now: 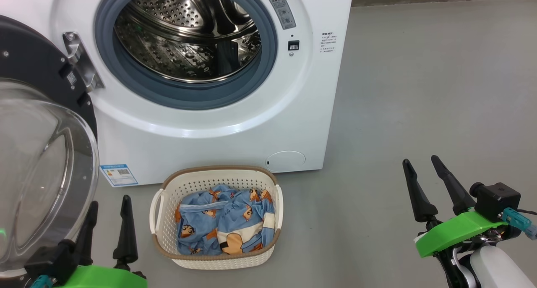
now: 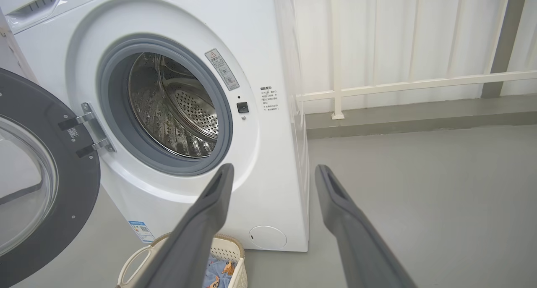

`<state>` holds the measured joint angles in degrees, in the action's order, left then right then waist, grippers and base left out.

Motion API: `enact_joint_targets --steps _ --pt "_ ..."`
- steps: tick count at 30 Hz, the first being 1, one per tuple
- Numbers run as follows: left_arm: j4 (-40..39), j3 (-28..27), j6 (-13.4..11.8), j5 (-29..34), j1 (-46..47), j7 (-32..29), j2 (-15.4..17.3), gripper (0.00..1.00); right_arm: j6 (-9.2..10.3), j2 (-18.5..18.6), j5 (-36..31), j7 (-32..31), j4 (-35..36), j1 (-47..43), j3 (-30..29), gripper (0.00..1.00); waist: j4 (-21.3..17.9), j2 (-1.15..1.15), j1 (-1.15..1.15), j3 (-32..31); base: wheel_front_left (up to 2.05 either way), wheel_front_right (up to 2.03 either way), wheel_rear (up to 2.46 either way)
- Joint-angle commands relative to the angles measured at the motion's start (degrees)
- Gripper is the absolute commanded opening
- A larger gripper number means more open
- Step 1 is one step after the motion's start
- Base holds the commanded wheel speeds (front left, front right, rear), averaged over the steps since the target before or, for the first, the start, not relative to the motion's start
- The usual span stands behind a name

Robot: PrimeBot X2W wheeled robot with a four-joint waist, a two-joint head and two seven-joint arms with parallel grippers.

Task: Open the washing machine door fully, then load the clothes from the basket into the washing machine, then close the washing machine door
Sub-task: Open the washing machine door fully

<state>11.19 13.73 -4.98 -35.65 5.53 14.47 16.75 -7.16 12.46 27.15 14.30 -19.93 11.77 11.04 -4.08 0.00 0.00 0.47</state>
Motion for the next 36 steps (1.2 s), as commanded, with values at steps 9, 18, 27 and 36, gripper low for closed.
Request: enact_joint_targets --steps 9,18,27,36 --pt "-0.2 -3.2 1.2 1.4 1.0 0.5 0.5 1.00 -0.33 0.7 -0.6 0.7 1.4 1.4 1.2 1.00 0.0 0.00 0.00 0.0 0.00 0.00 0.00" --pt "0.3 -3.5 1.5 2.0 1.2 0.5 0.4 1.00 -0.33 0.7 -0.4 0.7 1.2 1.4 1.4 1.00 0.2 0.00 0.00 -0.3 0.00 0.00 0.00" --pt "0.5 -3.5 1.6 2.5 1.2 0.5 0.3 1.00 -0.33 0.7 -0.2 0.7 1.1 1.5 1.5 1.00 0.3 0.00 0.00 -0.4 0.00 0.00 0.00" --pt "0.5 -3.8 1.6 2.5 1.2 0.5 0.1 1.00 -0.33 0.6 -0.2 0.7 1.1 1.6 1.4 1.00 0.2 0.00 0.00 -0.5 0.00 0.00 0.00"
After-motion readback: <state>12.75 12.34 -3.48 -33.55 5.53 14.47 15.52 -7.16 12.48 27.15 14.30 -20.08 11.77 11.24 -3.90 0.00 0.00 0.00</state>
